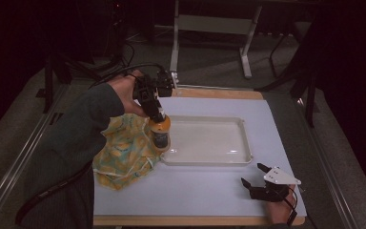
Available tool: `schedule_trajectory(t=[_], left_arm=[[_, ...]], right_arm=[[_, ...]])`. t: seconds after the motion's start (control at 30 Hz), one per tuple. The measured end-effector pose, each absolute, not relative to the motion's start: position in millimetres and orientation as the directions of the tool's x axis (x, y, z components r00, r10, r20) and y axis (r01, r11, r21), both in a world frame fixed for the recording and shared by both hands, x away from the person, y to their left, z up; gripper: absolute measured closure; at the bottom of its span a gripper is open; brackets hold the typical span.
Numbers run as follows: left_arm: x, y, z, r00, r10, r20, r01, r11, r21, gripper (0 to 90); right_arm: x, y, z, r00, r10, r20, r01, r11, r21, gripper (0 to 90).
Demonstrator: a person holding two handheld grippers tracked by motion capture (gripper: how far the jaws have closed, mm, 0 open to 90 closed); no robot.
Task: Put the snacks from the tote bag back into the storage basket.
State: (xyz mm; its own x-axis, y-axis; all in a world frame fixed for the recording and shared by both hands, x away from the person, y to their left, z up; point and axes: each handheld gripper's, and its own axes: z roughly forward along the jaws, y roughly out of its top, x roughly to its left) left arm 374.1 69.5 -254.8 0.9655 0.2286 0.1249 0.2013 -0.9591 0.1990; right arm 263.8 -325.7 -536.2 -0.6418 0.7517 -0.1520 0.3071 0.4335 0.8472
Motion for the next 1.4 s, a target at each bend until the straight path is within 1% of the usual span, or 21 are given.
schedule_trajectory(t=[0.93,1.4], left_arm=[[380,37,-279,0.98,0.177,0.095,0.158,-0.97,0.186,58.8],[384,34,-292,0.975,0.192,0.109,0.17,-0.969,0.179,58.8]], right_arm=[[263,-327,-536,-0.639,0.754,-0.154,0.296,0.425,0.855,15.1],[262,-326,-536,-0.639,0.753,-0.157,0.293,0.427,0.855,15.1]])
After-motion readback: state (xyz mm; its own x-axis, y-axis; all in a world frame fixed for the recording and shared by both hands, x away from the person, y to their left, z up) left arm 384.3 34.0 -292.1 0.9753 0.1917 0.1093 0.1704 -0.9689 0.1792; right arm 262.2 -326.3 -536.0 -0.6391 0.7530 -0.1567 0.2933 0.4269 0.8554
